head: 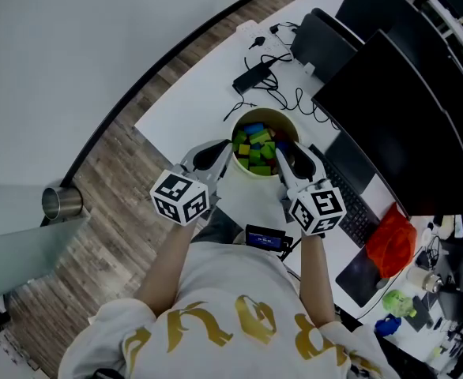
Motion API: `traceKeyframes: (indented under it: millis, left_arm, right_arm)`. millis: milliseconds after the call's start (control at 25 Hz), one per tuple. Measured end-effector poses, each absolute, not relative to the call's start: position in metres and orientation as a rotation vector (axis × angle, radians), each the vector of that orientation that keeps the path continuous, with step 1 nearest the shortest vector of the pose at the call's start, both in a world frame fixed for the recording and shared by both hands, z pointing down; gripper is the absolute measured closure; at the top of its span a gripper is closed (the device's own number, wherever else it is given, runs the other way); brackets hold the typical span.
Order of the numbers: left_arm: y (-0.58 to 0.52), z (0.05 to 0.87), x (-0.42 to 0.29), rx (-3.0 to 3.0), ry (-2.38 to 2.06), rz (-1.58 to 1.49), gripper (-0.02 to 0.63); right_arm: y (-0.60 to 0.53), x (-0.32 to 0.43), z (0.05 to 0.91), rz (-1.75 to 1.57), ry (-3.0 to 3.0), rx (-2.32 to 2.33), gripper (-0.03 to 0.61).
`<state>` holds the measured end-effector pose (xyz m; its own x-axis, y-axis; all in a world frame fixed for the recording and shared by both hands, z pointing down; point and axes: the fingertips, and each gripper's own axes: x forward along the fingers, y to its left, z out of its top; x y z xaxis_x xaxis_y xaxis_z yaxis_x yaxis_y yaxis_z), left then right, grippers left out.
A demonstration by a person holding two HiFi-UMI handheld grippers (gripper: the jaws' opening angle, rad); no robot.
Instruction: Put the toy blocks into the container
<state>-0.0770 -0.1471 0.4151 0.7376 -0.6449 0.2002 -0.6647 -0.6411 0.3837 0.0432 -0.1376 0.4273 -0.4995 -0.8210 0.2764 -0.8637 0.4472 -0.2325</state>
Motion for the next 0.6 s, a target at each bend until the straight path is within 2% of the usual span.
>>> traceKeyframes:
  millis: [400, 600]
  left_arm:
    - [-0.136, 0.411, -0.08, 2.51, -1.018, 0.056, 0.607]
    - [-0.125, 0.406, -0.076, 2.525, -1.018, 0.056, 0.607]
  right_arm:
    - [-0.124, 0.052, 0.419, 0.5, -2.551, 1.545, 0.437]
    - [-0.11, 0.06, 0.408, 0.438, -2.549, 1.61, 0.465]
